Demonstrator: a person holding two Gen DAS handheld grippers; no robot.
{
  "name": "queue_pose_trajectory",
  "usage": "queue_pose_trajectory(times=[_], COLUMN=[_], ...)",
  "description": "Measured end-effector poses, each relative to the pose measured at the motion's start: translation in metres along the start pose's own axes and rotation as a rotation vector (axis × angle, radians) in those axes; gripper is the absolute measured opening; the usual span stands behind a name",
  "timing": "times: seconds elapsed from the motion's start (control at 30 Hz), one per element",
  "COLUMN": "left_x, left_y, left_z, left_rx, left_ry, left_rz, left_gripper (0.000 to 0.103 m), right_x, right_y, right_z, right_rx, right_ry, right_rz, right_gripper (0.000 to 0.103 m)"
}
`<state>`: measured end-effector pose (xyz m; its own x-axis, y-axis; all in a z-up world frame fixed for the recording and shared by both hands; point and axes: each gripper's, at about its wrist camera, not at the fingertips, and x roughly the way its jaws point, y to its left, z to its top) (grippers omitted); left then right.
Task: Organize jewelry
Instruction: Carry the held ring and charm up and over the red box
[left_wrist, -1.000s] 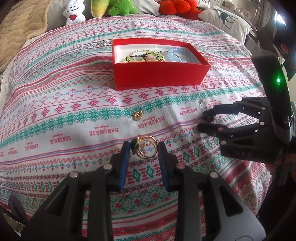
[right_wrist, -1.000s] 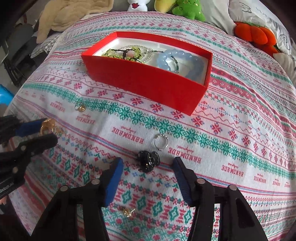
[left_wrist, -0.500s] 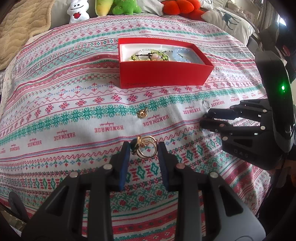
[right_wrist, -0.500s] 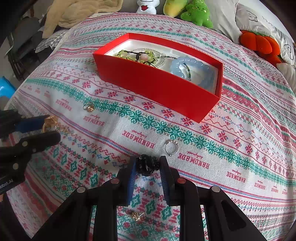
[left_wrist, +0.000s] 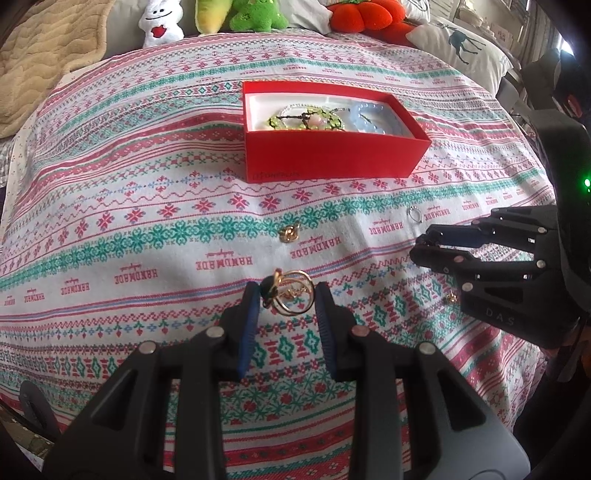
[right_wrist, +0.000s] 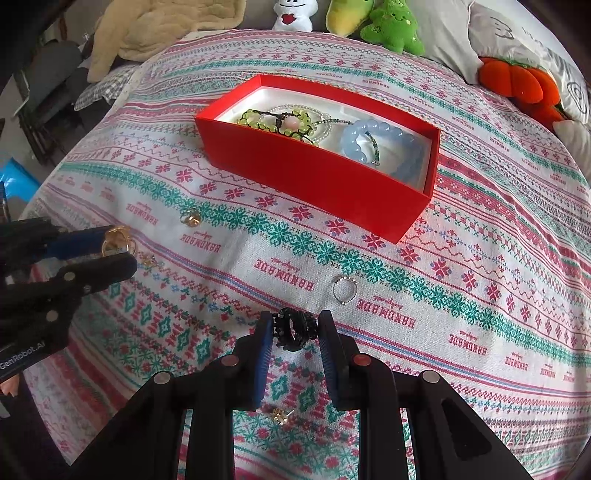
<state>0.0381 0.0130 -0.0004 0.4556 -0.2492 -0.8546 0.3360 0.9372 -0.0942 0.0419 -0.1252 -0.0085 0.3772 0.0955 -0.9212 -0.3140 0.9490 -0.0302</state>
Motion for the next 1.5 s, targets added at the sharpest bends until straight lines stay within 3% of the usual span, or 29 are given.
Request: queue_pose_trajectory(times=[0.37, 0.97, 1.5], left_x=[-0.006, -0.020, 0.023], left_y=[0.002, 0.003, 0.007], left_z=[0.012, 0.052, 0.108], left_rx=[-0.019, -0.054, -0.146], left_ry=[-0.021, -0.103, -0.166], left_rz=[0.009, 0.006, 0.002], left_gripper=[0.032, 0.032, 0.032], right_x=[-0.017, -0.040, -0.034], right_y=[-0.002, -0.019, -0.041], right_z=[0.003, 0.025, 0.039], right_rx=[-0.009, 0.078, 0.141], right_ry=[-0.030, -0.098, -0.098], right_rz=[0.005, 0.032, 0.021], right_gripper=[0.025, 0.025, 0.025])
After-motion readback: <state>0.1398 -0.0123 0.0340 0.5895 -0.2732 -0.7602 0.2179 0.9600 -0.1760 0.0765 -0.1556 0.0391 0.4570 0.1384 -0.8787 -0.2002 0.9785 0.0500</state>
